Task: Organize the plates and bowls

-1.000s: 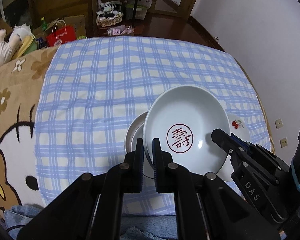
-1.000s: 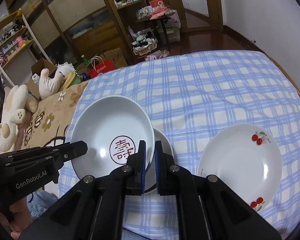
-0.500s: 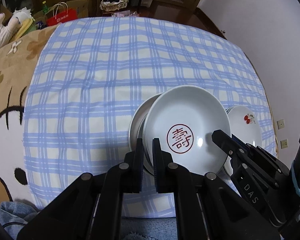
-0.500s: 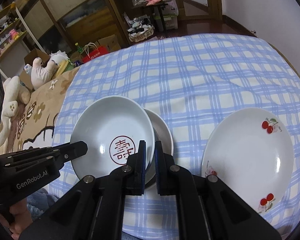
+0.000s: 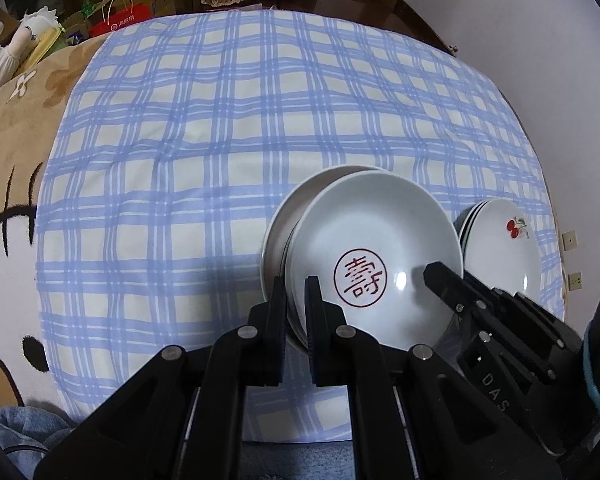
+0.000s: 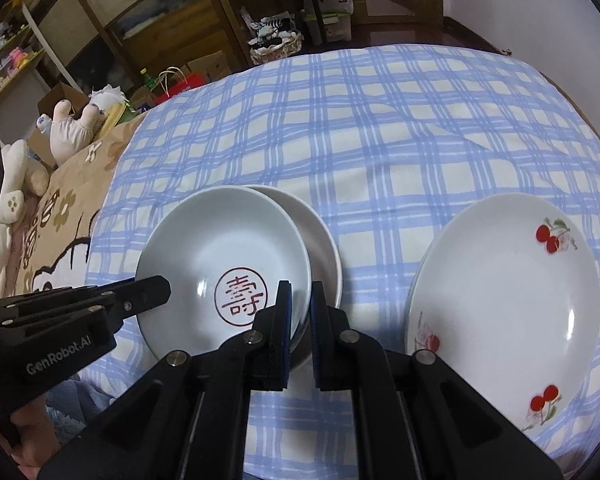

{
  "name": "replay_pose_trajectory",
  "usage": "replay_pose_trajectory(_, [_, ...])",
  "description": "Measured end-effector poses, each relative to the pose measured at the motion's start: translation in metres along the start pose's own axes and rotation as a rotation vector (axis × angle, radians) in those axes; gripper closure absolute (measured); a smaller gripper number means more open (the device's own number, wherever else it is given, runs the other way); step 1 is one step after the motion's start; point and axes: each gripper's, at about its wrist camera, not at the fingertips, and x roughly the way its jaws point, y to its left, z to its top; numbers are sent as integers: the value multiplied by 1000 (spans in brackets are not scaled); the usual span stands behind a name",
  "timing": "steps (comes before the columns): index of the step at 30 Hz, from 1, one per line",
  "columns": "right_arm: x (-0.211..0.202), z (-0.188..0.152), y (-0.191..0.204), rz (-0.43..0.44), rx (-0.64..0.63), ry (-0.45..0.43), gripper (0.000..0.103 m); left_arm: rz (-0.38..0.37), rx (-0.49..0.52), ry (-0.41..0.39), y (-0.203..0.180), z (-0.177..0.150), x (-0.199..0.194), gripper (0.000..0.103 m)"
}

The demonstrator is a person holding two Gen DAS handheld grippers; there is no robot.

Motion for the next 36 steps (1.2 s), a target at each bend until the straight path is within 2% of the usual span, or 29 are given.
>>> replay_pose_trajectory(9, [3, -4, 3, -31, -19, 0, 94, 6, -15, 0, 3, -1, 1, 95])
replay_pose_trajectory(21, [5, -9, -5, 13, 31, 22, 93, 19, -12, 22, 3, -1, 4, 94])
replay_pose_trajectory(36, [5, -10, -8, 34, 71, 51, 93, 50, 41, 32, -4, -6, 3, 90])
